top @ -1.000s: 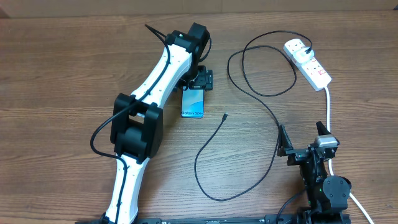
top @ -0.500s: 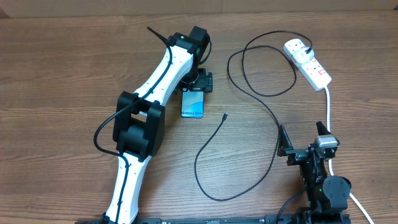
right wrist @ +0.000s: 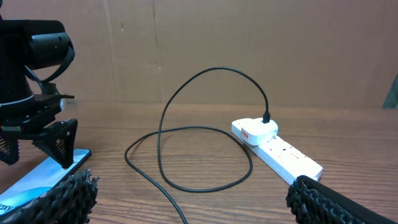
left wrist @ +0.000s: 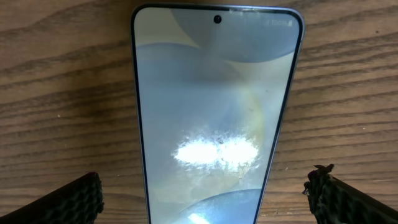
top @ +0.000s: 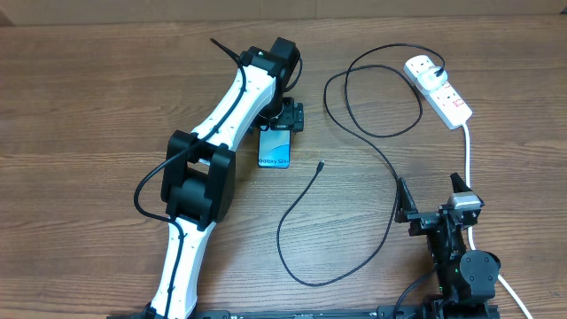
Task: Plug charger to phone and switch on socket
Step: 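Lower the open left gripper down around the phone's sides, then close the left gripper on the phone's long edges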
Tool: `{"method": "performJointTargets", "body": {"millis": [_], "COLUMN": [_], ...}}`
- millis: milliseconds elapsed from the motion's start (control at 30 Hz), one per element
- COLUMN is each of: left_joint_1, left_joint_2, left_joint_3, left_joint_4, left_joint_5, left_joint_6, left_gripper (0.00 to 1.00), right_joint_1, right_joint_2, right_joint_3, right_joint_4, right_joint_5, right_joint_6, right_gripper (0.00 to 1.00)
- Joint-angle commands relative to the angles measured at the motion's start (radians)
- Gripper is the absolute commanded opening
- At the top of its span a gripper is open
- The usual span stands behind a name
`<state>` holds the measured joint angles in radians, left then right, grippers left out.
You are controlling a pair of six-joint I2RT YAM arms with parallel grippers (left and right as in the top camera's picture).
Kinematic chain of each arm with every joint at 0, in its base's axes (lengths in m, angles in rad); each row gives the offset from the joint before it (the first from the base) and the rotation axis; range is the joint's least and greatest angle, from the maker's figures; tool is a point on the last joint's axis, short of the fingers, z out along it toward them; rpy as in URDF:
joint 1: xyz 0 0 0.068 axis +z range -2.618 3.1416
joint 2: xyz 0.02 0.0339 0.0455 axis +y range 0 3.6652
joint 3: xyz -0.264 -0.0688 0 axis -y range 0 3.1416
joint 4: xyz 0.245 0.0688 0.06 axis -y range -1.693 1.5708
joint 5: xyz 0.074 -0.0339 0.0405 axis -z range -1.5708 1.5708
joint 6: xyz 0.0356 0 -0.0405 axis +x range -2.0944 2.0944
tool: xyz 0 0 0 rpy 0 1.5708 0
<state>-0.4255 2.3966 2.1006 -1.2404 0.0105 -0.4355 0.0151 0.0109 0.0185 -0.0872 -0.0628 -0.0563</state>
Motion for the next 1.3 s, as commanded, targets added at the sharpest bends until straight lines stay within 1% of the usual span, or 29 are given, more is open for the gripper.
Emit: {"method": "performJointTargets", "body": {"millis": [0, 267, 567, 1267], "left_joint_1": [-0.007, -0.007, -0.007, -0.021], "left_joint_2": [0.020, 0.020, 0.020, 0.020], "left_joint_3": [-0.005, -0.021, -0.117, -0.136], "left_joint_4": [0.007, 0.026, 0.090, 0.090], "left_joint_5": [-0.011, -0.014, -0.021, -0.019], "left_joint_6": [0.001, 0.001, 0.002, 0.002], "left_gripper": [1.00, 1.00, 1.00, 1.00], "right_joint_1": [0.006, 0.006, 0.006, 0.006], "right_joint_2": [-0.008, -0.008, -0.008, -0.008], "right_joint_3": [-0.010, -0.010, -0.010, -0.010], "right_joint_4": [0.006, 0.006, 0.006, 0.006], "right_joint_5": [0.009, 0.009, 0.009, 0.009], "right_joint_6": [-0.004, -0.004, -0.004, -0.004], "right_gripper": [1.00, 1.00, 1.00, 1.00]}}
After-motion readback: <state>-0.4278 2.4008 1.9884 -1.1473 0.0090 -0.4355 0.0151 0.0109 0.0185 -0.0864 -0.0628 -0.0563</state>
